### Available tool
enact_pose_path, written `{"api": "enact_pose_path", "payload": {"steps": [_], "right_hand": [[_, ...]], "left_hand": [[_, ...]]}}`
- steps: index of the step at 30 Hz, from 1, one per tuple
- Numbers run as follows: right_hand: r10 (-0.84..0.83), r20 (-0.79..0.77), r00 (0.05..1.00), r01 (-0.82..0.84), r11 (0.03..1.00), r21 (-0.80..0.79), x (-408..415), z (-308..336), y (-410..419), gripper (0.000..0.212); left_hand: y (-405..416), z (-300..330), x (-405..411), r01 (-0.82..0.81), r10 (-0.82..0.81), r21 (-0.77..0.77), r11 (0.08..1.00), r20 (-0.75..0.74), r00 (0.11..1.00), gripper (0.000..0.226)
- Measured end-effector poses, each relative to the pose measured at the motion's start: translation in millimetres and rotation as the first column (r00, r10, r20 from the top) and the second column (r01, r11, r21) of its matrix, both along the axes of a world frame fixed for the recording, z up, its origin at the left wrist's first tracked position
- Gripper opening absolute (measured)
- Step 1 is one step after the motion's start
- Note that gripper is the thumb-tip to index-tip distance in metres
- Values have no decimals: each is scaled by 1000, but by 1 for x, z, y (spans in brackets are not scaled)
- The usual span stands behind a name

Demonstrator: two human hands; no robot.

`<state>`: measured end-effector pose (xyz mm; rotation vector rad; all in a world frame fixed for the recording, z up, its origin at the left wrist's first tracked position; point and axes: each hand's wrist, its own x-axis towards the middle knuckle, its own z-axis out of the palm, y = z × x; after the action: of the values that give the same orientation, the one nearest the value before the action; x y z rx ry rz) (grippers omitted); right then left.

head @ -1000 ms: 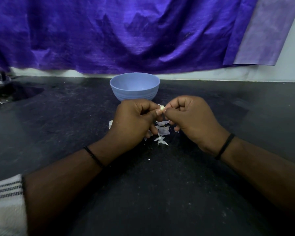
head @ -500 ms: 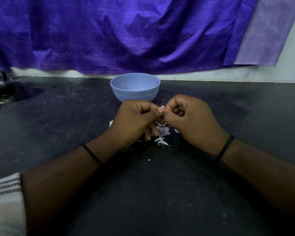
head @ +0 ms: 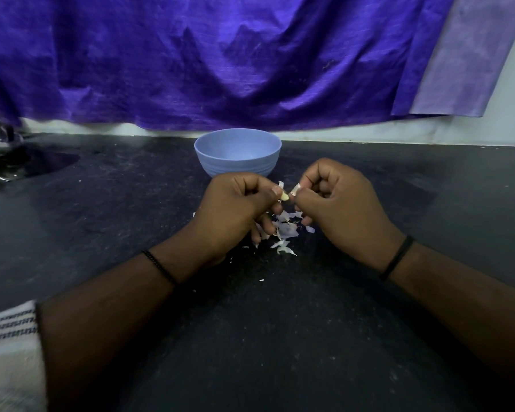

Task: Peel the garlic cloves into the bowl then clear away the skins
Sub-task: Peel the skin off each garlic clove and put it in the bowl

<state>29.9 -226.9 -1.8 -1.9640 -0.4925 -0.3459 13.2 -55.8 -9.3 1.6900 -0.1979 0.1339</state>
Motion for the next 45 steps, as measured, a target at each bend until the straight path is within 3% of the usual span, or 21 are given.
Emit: {"api": "enact_pose_path", "payload": {"steps": [4, 11, 18, 26, 33, 39, 45], "right_hand": [[-43, -11, 999, 44, 999, 27, 6, -2, -2, 11], [-21, 48, 999, 32, 972, -231, 6, -8, -6, 16], [-30, 45, 999, 35, 993, -115, 5, -6, -5, 3], [30, -24, 999, -30, 1000, 1, 2, -6, -3, 6], [41, 9, 999, -41, 999, -29, 2, -7, -3, 2], [-7, 79, 997, 16, 993, -114, 4, -9, -4, 4], [-11, 101, 995, 25, 990, -136, 4, -10, -2, 2]], "left_hand": [[1, 0, 1, -20, 19, -35, 999, -13, 1000, 15], [0, 2, 0, -30, 30, -63, 998, 4, 1000, 14], [0, 2, 0, -29, 30, -60, 998, 17, 999, 13], [0, 1, 0, -31, 32, -62, 998, 21, 999, 12], [-1, 1, -3, -53, 51, 42, 998, 66, 997, 9], [0, -3, -4, -111, 67, 268, 957, 168, 983, 10], [-1, -2, -5, -170, 113, 287, 943, 206, 972, 9]]}}
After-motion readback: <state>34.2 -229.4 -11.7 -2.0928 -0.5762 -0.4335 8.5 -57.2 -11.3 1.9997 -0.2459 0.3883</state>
